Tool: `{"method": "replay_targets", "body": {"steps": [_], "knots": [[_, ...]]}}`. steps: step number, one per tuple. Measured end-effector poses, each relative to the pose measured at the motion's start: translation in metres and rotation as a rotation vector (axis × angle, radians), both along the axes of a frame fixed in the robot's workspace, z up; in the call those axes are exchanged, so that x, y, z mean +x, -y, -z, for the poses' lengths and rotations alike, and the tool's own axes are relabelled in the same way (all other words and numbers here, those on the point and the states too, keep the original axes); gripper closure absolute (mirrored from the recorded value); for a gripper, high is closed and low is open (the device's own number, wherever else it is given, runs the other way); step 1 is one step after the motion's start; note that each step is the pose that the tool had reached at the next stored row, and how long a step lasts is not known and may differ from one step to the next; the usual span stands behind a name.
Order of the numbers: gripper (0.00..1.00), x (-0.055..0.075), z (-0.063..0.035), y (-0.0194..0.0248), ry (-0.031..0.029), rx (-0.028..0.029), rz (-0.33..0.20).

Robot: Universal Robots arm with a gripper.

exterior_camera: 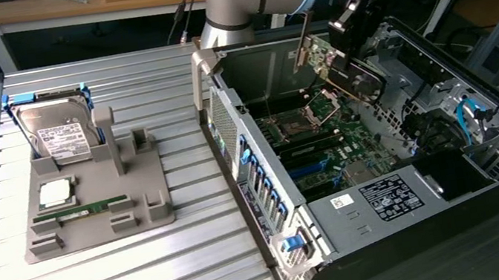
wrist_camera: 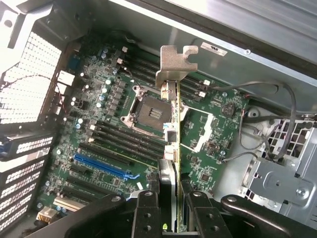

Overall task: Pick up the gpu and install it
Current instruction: 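Insert the gpu into the slot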

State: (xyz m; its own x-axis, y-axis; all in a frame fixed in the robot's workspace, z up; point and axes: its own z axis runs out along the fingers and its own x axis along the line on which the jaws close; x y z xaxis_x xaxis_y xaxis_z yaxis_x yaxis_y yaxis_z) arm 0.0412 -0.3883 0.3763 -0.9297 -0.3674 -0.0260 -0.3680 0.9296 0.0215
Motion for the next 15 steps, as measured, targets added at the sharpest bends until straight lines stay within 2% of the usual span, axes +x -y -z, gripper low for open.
{"method": "replay_targets", "body": {"steps": [15], "knots": [[0.73, 0.0, 0.0, 0.0, 0.0, 0.0, -0.058]]}}
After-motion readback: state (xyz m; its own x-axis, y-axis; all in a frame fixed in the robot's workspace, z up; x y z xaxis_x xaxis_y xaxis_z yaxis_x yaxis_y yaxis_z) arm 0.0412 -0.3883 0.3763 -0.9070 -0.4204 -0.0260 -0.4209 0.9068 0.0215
